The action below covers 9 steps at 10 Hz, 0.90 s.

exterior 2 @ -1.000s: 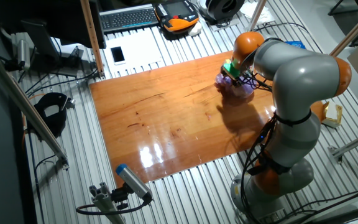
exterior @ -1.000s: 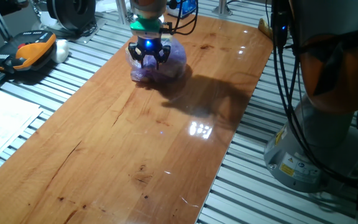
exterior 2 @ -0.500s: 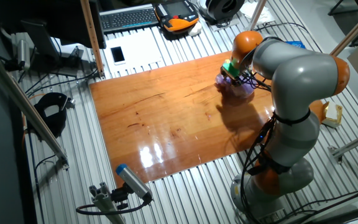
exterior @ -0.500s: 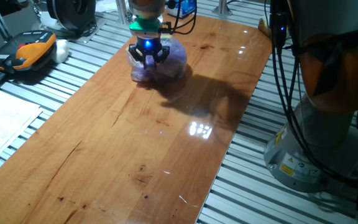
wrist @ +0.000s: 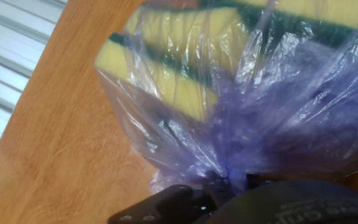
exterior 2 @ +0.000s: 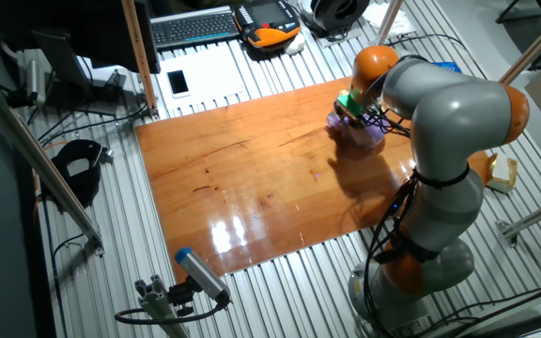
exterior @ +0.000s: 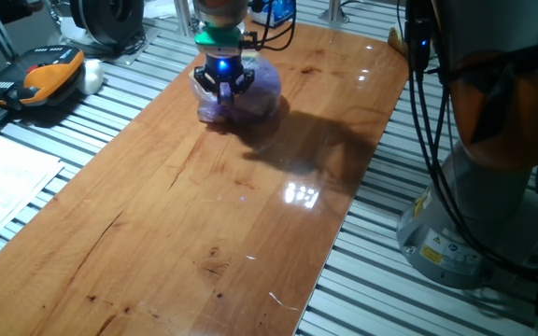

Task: Pick up a bag of things

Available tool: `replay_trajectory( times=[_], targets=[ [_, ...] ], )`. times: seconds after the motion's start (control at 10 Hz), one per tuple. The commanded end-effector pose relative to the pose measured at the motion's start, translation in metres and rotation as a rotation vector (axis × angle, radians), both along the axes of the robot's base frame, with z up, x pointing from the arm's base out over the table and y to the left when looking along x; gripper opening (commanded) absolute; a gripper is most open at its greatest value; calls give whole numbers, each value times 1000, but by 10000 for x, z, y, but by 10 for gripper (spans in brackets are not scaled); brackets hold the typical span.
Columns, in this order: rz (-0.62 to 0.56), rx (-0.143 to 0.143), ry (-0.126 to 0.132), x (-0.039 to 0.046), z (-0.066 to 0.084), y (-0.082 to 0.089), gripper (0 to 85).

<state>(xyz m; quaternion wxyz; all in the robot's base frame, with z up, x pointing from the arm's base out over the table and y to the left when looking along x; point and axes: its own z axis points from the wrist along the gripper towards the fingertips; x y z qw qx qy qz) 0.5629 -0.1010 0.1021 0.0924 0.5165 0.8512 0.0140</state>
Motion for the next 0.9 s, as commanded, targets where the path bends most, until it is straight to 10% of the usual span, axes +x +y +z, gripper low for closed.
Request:
replay_trajectory(
  times=[0.0,0.8],
  targets=[
    [13,2,0,-3,7,-7,0],
    [139,42,63,-27,378,55,0]
  ],
)
